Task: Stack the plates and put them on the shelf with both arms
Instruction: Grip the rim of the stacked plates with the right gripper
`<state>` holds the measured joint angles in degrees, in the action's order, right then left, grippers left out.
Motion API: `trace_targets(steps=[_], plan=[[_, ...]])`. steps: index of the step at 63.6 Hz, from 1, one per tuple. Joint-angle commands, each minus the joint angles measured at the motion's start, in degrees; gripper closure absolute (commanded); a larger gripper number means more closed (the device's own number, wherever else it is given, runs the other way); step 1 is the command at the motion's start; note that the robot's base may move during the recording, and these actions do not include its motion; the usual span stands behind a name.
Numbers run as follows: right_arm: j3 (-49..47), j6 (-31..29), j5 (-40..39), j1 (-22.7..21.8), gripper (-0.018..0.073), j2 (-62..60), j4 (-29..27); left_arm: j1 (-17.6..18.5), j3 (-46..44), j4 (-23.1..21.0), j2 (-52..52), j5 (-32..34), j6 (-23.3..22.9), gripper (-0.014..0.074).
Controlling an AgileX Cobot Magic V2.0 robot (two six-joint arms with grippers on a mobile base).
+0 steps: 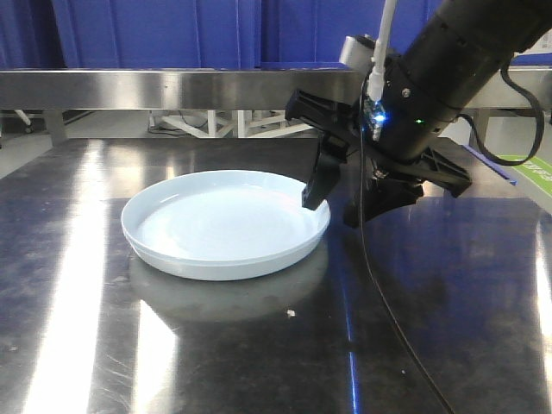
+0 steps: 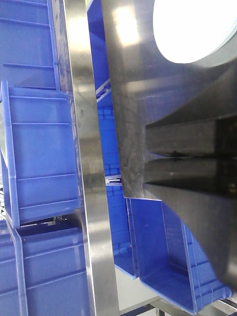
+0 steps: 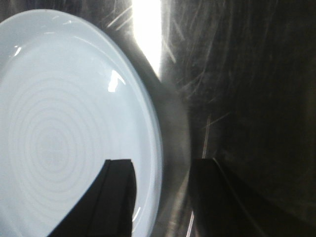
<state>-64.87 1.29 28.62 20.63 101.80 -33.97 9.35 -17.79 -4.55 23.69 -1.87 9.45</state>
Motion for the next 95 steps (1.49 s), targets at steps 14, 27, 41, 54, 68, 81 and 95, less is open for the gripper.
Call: trace_targets(steps=[14, 27, 41, 54, 68, 81, 95], plan=[[-1.9, -0.2, -3.4, 0.0, 0.0169, -2.1, -0.9, 0.4, -1.8, 0.0, 0.3, 5.0, -0.7, 0.0513], [-1.9, -0.2, -3.9, 0.9, 0.0169, -2.1, -0.9, 0.4, -1.8, 0.0, 0.3, 5.0, -0.7, 0.0513], [-1.9, -0.2, -3.9, 1.6, 0.0169, -1.2, -0.9, 0.4, -1.8, 0.0, 0.3, 4.9, -0.7, 0.0513], [-1.9, -0.2, -3.6, 1.6, 0.0171, -0.4, -0.9, 0.4, -1.8, 0.0, 0.3, 4.9, -0.7, 0.0513], [-1.9, -0.2, -3.6, 1.6, 0.0329, -0.4, -0.9, 0.4, -1.8, 0.0, 0.3, 4.9, -0.7, 0.0513], [-1.9, -0.2, -3.6, 1.6, 0.049, -0.4, -0.9, 0.4, -1.8, 0.0, 0.3, 4.9, -0.7, 0.0513], [-1.9, -0.2, -4.0, 1.6, 0.0535, -0.9, -0.9, 0.4, -1.8, 0.0, 0.3, 4.9, -0.7, 0.0513]])
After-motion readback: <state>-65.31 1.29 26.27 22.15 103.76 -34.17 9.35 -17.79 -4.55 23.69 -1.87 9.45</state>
